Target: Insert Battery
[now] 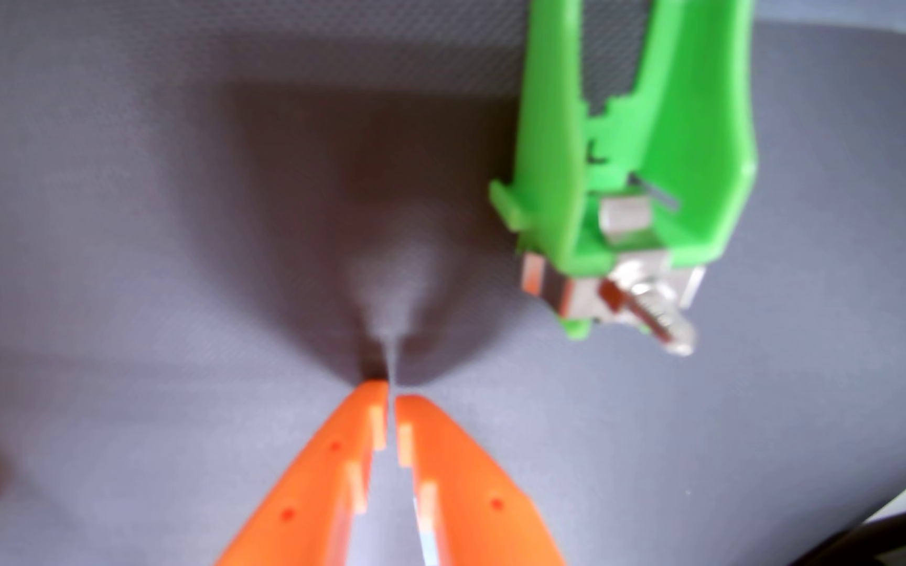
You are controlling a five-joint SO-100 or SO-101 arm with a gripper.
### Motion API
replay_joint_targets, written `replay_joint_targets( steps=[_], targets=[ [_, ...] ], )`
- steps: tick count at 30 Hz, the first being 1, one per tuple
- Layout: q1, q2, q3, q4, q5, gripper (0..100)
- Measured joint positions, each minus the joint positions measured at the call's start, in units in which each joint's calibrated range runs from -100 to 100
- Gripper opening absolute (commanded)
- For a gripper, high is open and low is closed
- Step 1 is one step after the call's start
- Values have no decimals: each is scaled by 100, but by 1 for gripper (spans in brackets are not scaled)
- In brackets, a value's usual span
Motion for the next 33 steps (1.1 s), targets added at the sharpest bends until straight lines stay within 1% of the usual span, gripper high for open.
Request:
replay_joint_targets(
  steps=[33],
  targets=[
    [57,0,0,-33,0,2]
  ],
)
